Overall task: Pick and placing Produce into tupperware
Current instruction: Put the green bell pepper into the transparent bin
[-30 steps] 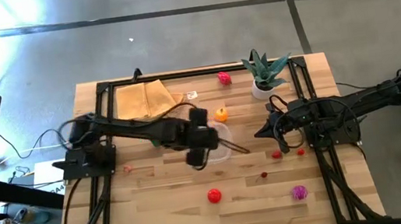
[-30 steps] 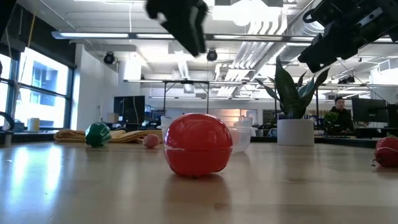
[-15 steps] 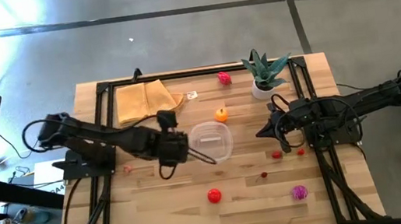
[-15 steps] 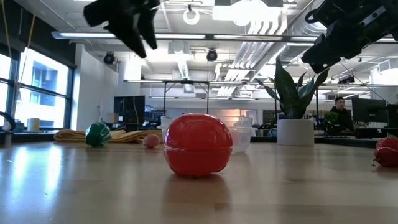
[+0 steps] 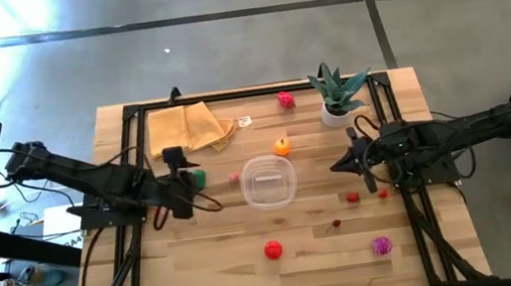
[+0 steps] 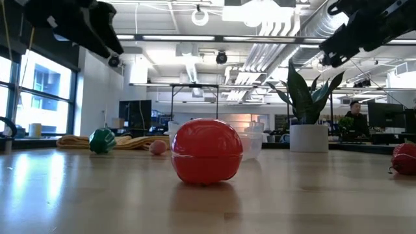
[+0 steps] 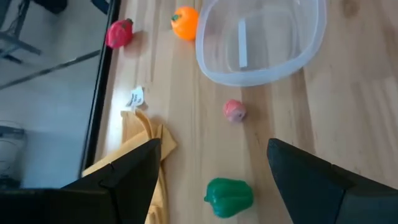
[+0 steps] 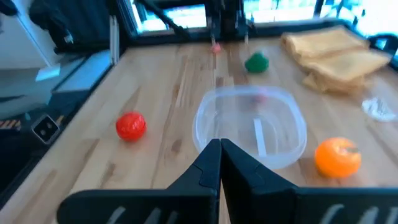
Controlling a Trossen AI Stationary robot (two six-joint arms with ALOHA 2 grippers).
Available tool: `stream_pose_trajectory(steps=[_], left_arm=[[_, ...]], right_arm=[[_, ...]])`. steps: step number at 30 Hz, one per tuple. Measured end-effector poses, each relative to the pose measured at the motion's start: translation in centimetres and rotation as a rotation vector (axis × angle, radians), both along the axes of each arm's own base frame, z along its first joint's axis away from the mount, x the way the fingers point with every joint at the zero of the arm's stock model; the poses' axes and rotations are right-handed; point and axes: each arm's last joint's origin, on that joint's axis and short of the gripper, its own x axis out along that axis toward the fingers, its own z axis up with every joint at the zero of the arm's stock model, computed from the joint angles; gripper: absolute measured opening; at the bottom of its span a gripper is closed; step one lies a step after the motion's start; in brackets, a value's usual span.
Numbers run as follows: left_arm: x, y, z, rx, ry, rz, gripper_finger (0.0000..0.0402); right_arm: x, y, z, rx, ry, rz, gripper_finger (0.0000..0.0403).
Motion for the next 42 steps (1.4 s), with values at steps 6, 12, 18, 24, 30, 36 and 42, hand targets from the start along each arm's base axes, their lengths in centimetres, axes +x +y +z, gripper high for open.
stream_pose_trajectory(steps=[6,12,18,24,30,36,42], left_arm=[[-1.5,0.4,0.5,-0.043,-0.043,0.04,0.0285],[-1.3,0.3,0.4,-0.039,-0.034,0.031,0.0285],[-1.2,0.0,0.3,-0.112,-0.003,-0.056,0.0285],[-1.3,-0.1,0.2,-0.105,0.045,-0.139,0.0285],[-1.6,0.3,0.3,-0.085,-0.008,0.008,0.0285],[-1.7,0.4,0.3,-0.158,-0.103,0.179,0.0285],[-2.7,1.0,-0.1,-0.185,-0.203,0.487,0.0285]], right_arm=[[-2.5,-0.3,0.8,-0.023,-0.067,-0.063,0.0],[-4.4,-0.8,0.5,-0.039,-0.043,-0.187,0.0],[-4.7,-0.8,0.7,0.003,-0.072,-0.171,0.0],[-4.7,-0.8,0.7,-0.003,-0.071,-0.169,0.0],[-4.7,-0.8,0.7,-0.017,-0.072,-0.166,0.0],[-4.7,-0.8,0.7,0.011,-0.068,-0.175,0.0],[-4.7,-0.8,0.7,0.0,-0.068,-0.172,0.0]])
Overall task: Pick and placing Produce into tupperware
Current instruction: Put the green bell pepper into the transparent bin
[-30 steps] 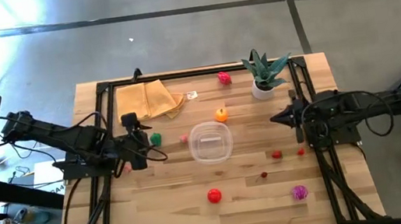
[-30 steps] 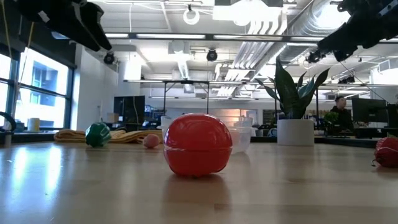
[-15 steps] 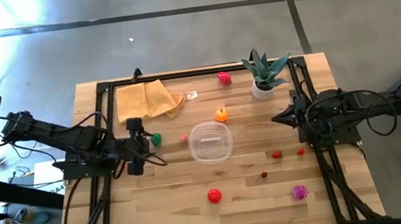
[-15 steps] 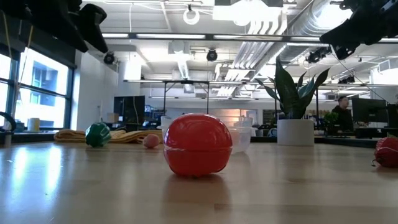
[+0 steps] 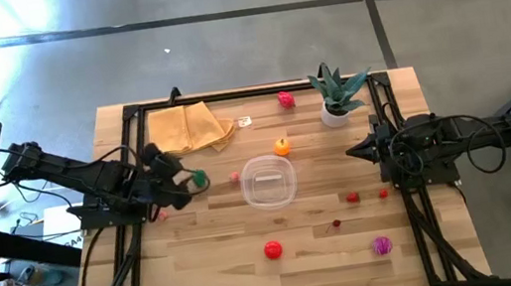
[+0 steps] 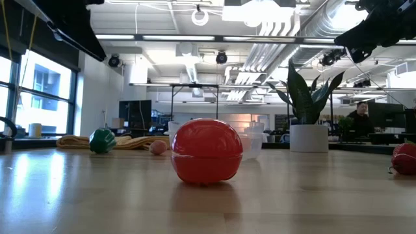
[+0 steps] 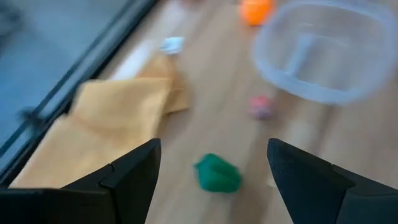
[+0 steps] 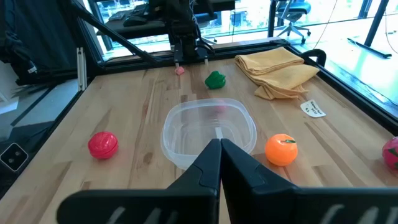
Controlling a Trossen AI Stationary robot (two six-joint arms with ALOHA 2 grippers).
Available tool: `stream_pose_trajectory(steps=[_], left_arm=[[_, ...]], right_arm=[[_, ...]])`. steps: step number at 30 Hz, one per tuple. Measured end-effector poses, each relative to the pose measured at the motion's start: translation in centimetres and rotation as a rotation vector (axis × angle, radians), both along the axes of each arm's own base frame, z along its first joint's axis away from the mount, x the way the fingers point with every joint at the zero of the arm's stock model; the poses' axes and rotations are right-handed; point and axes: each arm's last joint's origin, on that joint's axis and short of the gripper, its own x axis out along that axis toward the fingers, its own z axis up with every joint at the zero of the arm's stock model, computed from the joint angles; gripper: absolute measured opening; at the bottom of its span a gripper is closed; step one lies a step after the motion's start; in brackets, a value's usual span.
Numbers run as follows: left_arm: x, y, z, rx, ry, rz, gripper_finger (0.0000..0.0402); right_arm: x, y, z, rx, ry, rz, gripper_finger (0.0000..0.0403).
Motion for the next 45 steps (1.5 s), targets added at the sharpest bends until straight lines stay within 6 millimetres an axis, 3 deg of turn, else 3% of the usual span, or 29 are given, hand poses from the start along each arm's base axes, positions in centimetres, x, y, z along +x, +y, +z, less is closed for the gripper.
stream_pose_trajectory(steps=[4,15,20,29,34,38,45], left_arm=[[-0.2,0.2,-0.1,0.046,-0.022,0.09,0.0285],[0.5,0.0,0.0,-0.004,-0.078,0.077,0.0285],[1.9,0.0,-0.4,0.01,-0.11,0.118,0.0285],[5.6,4.6,0.6,-0.059,-0.212,0.259,0.0284],[8.4,6.2,-0.7,-0.073,-0.279,0.306,0.0284],[9.1,6.7,-1.8,-0.087,-0.253,0.341,0.0284],[8.6,6.2,-2.9,-0.391,-0.3,0.492,0.0285]], right_arm=[[0.0,0.0,0.0,0.0,0.0,0.0,0.0],[0.0,0.0,0.0,0.0,0.004,0.0,0.0],[0.0,0.0,-0.1,-0.001,0.006,-0.001,0.0],[0.0,0.0,0.0,-0.001,0.005,-0.001,0.0],[0.0,0.0,-0.1,-0.001,0.006,-0.001,0.0],[0.0,0.0,0.0,-0.001,0.004,-0.001,0.0],[0.0,0.0,0.0,-0.001,0.005,-0.001,0.0]])
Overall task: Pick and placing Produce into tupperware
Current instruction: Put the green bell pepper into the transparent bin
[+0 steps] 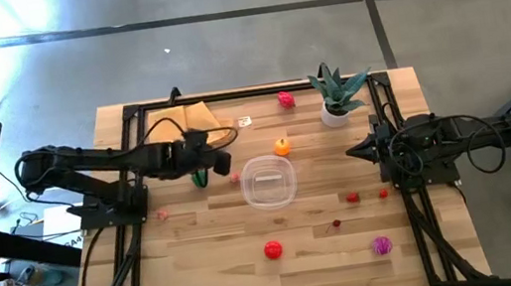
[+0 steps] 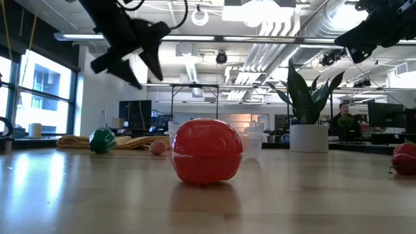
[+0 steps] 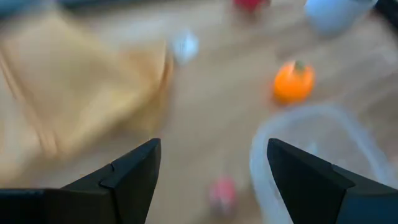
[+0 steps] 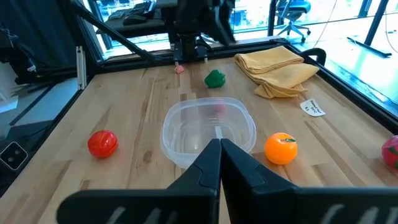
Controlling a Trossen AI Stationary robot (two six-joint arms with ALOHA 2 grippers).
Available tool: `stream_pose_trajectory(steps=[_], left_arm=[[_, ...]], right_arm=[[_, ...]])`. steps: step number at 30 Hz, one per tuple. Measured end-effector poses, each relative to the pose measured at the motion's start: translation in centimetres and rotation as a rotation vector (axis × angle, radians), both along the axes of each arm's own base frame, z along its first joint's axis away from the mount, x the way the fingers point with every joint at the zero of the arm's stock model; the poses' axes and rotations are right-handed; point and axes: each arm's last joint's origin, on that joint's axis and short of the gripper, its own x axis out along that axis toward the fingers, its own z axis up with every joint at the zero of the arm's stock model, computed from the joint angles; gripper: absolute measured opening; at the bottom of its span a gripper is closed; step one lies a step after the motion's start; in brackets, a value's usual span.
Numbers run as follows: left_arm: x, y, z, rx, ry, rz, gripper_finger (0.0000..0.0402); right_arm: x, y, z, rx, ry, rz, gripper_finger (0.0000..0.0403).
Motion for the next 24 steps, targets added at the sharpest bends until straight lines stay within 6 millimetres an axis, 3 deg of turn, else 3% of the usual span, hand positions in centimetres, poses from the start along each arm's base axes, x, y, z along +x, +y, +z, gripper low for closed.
stream_pose_trajectory(steps=[5,8,15,19,24], left_arm=[[-0.7,0.4,-0.4,-0.207,-0.069,0.202,0.0285],[-0.8,0.3,1.0,-0.234,-0.032,0.215,0.0285],[0.2,0.3,4.4,-0.336,0.323,0.29,0.0285],[2.1,1.0,3.7,-0.403,0.45,0.301,0.0285],[2.9,2.5,2.2,-0.524,0.485,0.337,0.0285]], right_arm=[[0.0,0.0,0.0,0.0,0.0,0.0,0.0],[0.0,0.0,0.0,0.0,0.0,0.0,0.0],[0.0,0.0,0.0,0.0,-0.001,0.0,0.0],[0.0,0.0,0.0,0.0,0.002,0.002,0.0],[0.0,0.0,0.0,0.001,0.001,0.003,0.0]])
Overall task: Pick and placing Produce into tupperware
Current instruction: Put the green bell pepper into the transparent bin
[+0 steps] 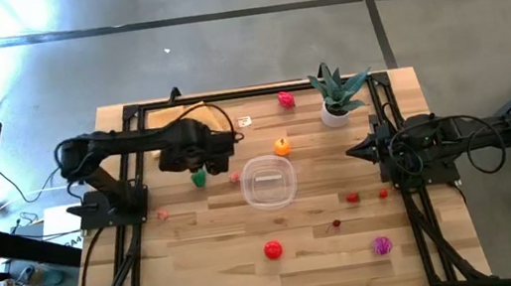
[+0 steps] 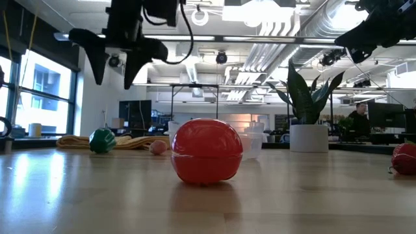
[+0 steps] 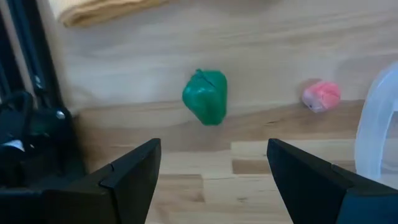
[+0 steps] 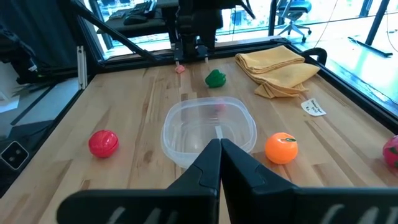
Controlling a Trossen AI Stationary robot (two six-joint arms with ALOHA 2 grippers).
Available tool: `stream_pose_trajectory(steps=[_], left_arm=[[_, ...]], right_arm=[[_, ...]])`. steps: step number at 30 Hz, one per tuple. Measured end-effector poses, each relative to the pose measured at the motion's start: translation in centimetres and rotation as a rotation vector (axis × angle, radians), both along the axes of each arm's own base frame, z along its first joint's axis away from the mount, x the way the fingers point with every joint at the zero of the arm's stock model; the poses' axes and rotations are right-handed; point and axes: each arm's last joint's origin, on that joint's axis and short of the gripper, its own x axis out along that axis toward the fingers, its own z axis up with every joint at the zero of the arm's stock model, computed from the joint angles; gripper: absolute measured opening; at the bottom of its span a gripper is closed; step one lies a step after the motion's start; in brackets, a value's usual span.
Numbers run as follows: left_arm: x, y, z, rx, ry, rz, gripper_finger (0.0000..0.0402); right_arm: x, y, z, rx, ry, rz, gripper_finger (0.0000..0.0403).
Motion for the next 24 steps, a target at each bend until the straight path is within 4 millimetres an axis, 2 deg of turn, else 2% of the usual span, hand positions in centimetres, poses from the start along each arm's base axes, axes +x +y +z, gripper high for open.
stream_pose_trajectory(steps=[3,13,19,24], left_arm=[[0.3,0.7,-0.5,-0.039,-0.007,-0.006,0.0285],[0.3,0.7,-2.8,-0.026,-0.013,0.004,0.0285],[0.8,0.8,-2.8,0.002,-0.065,0.047,0.0285],[0.9,0.8,-2.8,-0.009,-0.071,0.016,0.0285]], right_arm=[[0.0,0.0,0.0,0.0,0.0,0.0,0.0],[0.0,0.0,0.0,0.001,0.0,0.002,0.0],[0.0,0.0,0.0,0.0,-0.001,0.002,0.0],[0.0,0.0,0.0,0.001,-0.001,0.002,0.0]])
